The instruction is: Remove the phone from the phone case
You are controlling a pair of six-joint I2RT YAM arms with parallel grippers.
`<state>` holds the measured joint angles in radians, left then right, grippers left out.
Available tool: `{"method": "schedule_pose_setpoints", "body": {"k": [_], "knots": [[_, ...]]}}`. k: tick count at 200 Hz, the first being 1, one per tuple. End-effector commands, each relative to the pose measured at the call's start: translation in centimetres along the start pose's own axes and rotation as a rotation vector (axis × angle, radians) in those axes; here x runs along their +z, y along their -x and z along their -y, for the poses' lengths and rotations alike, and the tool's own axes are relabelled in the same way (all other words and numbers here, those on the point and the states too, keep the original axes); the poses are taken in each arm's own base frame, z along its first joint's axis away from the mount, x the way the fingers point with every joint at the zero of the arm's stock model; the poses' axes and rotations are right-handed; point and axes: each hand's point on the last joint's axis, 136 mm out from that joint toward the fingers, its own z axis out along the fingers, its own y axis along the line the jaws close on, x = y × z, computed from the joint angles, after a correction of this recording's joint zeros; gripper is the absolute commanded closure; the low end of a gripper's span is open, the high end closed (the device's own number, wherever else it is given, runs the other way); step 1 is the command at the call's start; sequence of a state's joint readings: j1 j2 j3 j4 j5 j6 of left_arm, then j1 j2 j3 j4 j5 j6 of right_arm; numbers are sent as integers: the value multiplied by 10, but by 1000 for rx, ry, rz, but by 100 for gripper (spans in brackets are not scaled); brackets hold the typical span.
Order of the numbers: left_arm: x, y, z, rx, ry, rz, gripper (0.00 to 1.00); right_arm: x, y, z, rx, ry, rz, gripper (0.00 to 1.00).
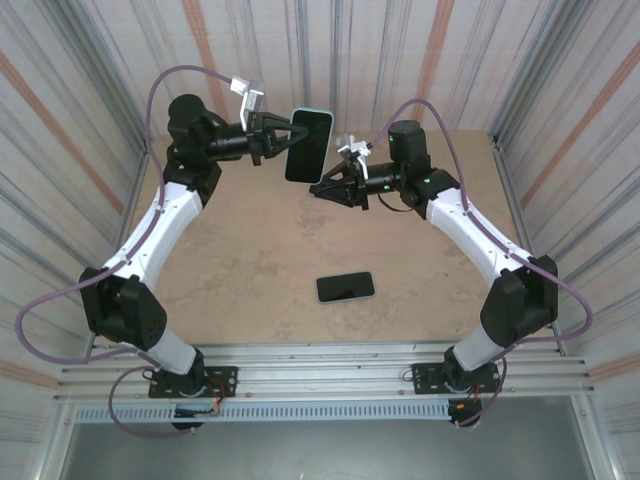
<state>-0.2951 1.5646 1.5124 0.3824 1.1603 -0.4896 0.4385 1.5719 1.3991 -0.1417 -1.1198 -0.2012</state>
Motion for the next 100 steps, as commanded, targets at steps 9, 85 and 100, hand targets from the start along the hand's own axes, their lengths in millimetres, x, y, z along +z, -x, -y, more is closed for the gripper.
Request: {"method": "schedule_pose_setpoints", "body": {"k": [9,85,100], "knots": [[-4,25,29,125,-44,33,100,2,9,-1,-46,24,10,72],[-3,23,28,113,-46,33,100,8,11,0,-47,45,7,77],[-3,23,28,106,-47,32,100,10,11,0,-47,51,4,79]]}}
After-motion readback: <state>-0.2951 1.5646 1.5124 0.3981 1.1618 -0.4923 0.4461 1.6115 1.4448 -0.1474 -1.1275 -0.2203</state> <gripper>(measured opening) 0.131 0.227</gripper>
